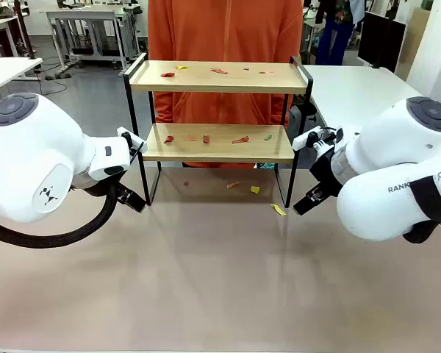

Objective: Clean the shelf.
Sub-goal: Pick up the Duster handed by the human.

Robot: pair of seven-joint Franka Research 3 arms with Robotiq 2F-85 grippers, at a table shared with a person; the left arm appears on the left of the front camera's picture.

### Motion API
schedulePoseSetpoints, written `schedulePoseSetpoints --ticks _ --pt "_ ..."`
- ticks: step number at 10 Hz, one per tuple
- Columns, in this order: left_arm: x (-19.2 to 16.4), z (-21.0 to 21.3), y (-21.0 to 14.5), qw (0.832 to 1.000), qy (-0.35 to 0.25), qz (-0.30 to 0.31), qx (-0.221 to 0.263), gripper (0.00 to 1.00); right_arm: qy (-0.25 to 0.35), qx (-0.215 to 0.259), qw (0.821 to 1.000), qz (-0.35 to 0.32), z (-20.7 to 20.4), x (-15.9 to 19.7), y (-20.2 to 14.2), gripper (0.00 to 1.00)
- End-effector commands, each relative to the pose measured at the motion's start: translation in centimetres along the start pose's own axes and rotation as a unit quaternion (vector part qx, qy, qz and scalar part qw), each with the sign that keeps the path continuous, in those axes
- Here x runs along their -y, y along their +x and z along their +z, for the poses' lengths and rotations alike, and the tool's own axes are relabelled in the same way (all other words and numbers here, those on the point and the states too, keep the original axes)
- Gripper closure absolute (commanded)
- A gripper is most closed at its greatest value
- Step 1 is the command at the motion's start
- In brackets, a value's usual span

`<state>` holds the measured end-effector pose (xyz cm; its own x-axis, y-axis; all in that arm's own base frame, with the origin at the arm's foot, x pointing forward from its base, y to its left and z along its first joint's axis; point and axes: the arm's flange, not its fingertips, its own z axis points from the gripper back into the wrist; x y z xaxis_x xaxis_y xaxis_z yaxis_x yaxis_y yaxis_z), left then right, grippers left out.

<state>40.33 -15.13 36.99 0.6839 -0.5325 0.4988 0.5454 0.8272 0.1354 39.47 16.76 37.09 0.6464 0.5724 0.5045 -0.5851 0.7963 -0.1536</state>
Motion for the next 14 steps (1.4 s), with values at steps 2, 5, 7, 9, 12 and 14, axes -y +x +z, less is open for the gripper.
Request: schedulePoseSetpoints --ticks 2,5,7,9,12,14 --pt "0.0 0.0 0.0 1.0 0.0 0.0 0.0 0.0 0.0 0.0 1.0 0.0 0.0 0.0 0.0 0.0" --pt "0.0 0.0 0.0 1.0 0.0 0.0 0.0 0.0 0.0 0.0 1.0 0.0 0.0 0.0 0.0 0.0" --pt "0.0 0.0 0.0 1.0 0.0 0.0 0.0 0.0 0.0 0.0 1.0 0.0 0.0 0.0 0.0 0.0" --pt "0.0 0.0 0.0 1.0 0.0 0.0 0.0 0.0 0.0 0.0 1.0 0.0 0.0 0.0 0.0 0.0" --pt "-4.0 5.5 1.6 0.996 -0.072 -0.027 0.034 0.0 0.005 0.033 0.999 -0.013 6.0 4.6 2.8 0.0" --pt "-8.1 9.3 1.9 0.983 -0.169 -0.067 0.02 0.0 0.037 0.061 0.997 -0.004 8.8 9.0 3.2 0.0"
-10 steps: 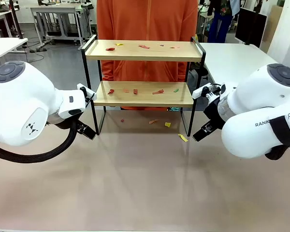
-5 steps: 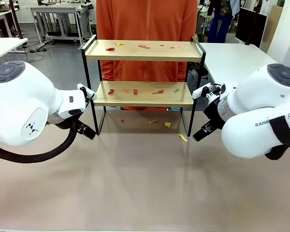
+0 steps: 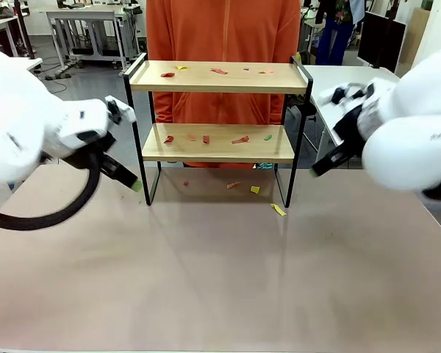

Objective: Clean the shelf.
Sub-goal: Pick up the Duster handed by the human.

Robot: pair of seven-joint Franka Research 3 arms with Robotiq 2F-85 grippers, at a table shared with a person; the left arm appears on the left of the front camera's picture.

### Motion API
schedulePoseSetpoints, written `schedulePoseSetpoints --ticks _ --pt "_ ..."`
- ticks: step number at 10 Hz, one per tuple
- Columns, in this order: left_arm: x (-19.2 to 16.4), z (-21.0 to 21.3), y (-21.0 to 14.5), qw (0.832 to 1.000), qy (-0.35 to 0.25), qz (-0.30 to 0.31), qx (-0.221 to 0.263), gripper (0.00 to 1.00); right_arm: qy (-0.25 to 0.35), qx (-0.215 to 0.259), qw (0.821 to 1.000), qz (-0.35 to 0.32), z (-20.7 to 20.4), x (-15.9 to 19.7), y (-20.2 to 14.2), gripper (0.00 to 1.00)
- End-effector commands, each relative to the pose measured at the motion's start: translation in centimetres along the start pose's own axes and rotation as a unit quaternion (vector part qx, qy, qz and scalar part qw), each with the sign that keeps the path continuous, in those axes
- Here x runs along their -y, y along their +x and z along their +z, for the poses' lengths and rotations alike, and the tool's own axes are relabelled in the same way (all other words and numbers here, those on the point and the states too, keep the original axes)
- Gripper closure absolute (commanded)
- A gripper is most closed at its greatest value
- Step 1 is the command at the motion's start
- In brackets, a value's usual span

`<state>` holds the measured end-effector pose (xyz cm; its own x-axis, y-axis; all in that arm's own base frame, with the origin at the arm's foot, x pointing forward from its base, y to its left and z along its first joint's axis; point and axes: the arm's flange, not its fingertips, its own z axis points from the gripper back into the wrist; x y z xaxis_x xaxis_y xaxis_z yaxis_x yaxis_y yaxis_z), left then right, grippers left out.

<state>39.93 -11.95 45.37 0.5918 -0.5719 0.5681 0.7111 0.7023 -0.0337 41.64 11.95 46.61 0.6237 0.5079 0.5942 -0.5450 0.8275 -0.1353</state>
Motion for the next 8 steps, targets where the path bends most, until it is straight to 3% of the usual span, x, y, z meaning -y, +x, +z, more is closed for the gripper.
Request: schedulePoseSetpoints --ticks 1,3,5,7,8 --pt "-6.7 4.3 -0.8 0.996 -0.077 -0.046 -0.02 0.0 0.076 0.026 0.996 0.039 1.8 4.9 -0.3 0.0" --pt "-12.9 6.7 -2.1 0.975 -0.165 -0.15 0.017 0.0 0.151 0.09 0.98 0.09 2.2 10.1 -1.6 0.0" --pt "-17.3 6.6 -2.9 0.955 -0.212 -0.196 0.067 0.0 0.166 0.115 0.974 0.104 0.5 14.4 -3.3 0.0" --pt "-19.8 5.6 -3.3 0.947 -0.221 -0.206 0.109 0.0 0.171 0.139 0.971 0.092 -1.9 16.8 -5.1 0.0" --pt "-16.7 5.0 -2.2 0.955 -0.209 -0.17 0.12 0.0 0.168 0.161 0.97 0.065 -2.2 16.6 -5.5 0.0"
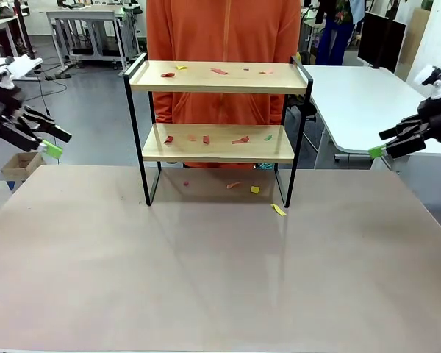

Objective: Clean the shelf.
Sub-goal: Pick up the Duster handed by the human.

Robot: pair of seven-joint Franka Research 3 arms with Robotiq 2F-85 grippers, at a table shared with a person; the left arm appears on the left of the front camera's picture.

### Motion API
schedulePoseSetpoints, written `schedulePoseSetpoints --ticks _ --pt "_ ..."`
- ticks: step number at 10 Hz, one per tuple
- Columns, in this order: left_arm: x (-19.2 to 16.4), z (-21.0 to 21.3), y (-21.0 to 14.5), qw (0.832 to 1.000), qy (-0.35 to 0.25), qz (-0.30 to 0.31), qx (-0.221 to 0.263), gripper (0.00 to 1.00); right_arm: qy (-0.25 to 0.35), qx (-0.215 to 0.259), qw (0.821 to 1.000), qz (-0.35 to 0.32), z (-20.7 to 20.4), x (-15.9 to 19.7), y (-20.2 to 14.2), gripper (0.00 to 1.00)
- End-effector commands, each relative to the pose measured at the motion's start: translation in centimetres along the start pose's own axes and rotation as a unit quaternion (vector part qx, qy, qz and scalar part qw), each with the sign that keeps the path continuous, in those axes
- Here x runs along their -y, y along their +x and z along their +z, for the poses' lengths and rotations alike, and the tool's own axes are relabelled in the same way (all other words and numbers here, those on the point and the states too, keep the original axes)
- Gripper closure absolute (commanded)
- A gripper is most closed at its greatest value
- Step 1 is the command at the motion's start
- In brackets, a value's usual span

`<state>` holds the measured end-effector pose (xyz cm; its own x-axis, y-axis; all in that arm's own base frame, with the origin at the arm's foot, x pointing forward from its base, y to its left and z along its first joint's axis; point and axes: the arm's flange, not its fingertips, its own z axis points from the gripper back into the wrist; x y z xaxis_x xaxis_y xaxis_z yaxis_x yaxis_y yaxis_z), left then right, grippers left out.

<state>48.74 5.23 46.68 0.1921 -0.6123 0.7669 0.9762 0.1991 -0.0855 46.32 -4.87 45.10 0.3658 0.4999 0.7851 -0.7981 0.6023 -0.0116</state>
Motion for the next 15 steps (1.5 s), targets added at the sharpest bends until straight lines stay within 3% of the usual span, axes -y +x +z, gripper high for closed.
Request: schedulePoseSetpoints --ticks 1,6,8,12,15 --pt "1.1 1.3 0.3 1.0 0.003 -0.012 -0.018 0.0 -0.001 -0.015 1.0 0.014 0.6 -0.9 0.9 0.0" --pt "0.7 1.3 0.3 1.0 0.009 0.0 -0.017 0.0 0.0 -0.026 1.0 0.003 0.1 -1.0 0.9 0.0" --pt "-5.1 1.7 -2.7 0.998 -0.019 0.053 0.03 0.0 0.063 0.027 0.998 -0.006 -0.8 5.3 -0.8 0.0" --pt "-9.4 0.5 -6.4 0.989 -0.014 -0.062 0.137 0.0 0.12 0.168 0.977 0.06 -2.8 11.1 -5.2 0.0" --pt "-10.3 -0.2 -7.6 0.97 -0.026 -0.101 0.217 0.0 0.122 0.228 0.962 0.092 -4.2 13.7 -7.4 0.0"
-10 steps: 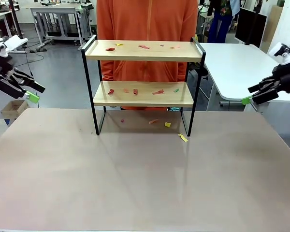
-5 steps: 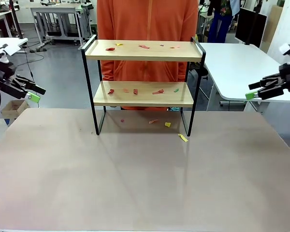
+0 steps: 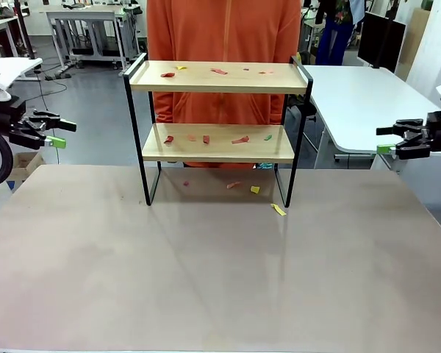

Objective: Clean the shelf.
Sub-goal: Pick up the Duster handed by the human.

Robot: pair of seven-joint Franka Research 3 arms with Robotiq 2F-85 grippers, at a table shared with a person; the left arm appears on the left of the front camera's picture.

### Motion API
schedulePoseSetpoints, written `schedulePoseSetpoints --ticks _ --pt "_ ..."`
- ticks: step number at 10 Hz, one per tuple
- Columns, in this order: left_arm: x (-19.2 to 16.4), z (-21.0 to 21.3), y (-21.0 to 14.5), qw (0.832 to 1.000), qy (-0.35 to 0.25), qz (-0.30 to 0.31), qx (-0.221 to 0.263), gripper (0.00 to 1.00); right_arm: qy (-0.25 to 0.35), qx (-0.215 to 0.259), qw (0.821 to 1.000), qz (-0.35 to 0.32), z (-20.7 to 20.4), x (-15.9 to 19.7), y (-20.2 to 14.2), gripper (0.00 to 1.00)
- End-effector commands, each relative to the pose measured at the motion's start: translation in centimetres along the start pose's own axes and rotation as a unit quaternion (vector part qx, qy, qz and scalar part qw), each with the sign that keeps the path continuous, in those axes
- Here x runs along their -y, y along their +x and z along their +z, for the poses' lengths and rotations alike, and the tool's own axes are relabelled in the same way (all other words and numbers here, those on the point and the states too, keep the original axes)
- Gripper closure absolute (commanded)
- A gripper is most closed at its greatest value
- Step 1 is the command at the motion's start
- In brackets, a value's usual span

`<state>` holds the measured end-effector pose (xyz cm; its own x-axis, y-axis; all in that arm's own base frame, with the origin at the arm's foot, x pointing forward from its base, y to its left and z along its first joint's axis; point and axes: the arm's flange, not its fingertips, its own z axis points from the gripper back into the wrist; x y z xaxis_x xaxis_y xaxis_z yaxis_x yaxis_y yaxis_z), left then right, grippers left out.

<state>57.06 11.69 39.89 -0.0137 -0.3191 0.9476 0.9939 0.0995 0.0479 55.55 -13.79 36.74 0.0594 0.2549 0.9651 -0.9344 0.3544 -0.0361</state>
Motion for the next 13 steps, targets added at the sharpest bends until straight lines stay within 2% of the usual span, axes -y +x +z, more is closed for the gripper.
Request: schedulePoseSetpoints --ticks 1,6,9,11,13 --pt "-1.0 -0.2 -0.5 0.998 -0.015 -0.032 0.059 0.0 0.007 0.038 0.999 0.014 0.5 2.1 -0.4 0.0" --pt "-3.2 -0.8 -2.3 0.994 -0.024 -0.037 0.095 0.0 0.007 0.074 0.997 0.018 1.6 4.5 -1.4 0.0" --pt "-3.8 -0.1 -2.8 0.992 -0.025 -0.026 0.118 0.0 0.004 0.077 0.997 0.021 2.4 3.9 -0.6 0.0" --pt "-4.1 0.7 -2.6 0.986 -0.044 -0.008 0.16 0.0 0.006 0.087 0.996 0.017 2.8 3.7 0.2 0.0" --pt "-4.2 1.5 -2.4 0.985 -0.044 -0.001 0.169 0.0 0.006 0.093 0.996 0.009 3.1 3.6 0.6 0.0"
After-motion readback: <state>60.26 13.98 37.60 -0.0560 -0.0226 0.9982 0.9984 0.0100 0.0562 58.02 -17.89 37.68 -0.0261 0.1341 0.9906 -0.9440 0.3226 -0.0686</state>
